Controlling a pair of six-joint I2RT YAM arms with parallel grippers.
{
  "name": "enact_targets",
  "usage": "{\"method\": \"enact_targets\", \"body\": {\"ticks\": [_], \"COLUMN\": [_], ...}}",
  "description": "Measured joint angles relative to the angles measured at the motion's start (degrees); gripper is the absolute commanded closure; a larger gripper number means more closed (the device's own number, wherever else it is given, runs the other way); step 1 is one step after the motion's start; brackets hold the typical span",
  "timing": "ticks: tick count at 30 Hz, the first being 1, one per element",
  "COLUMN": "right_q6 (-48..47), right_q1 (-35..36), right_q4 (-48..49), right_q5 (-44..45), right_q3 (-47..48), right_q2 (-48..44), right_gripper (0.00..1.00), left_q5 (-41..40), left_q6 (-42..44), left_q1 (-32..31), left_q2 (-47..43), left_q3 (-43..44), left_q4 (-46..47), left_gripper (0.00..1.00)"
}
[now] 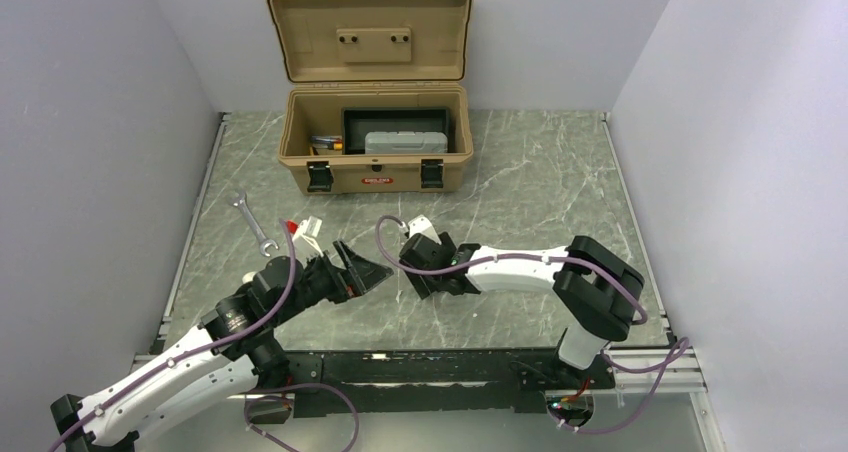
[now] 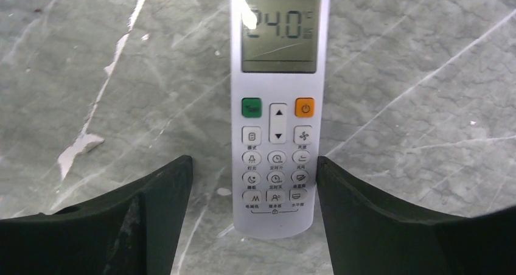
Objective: Load the batteries into the remote control
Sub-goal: Turn over the remote control at the center of the board, then reset both arms
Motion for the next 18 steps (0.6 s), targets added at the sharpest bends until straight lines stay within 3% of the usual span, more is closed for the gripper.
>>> {"method": "enact_targets", "body": {"ticks": [9, 18], "right_q6": [0.3, 2.3], "right_q1": [1.5, 1.0], "right_q4": [-1.2, 0.3], "right_q5": [-0.4, 2.7], "right_q3": [0.0, -3.8], "right_q2": [-3.1, -20.0], "right_gripper": [0.13, 0.14], "left_q5": [-2.1, -8.1], "left_q6": [-0.2, 3.7], "left_q1": [0.0, 0.0], "left_q2": [-1.9, -1.6], "left_q3": [0.0, 5.2], "left_q4": [-3.5, -14.7], "left_gripper": [0.01, 0.01]}}
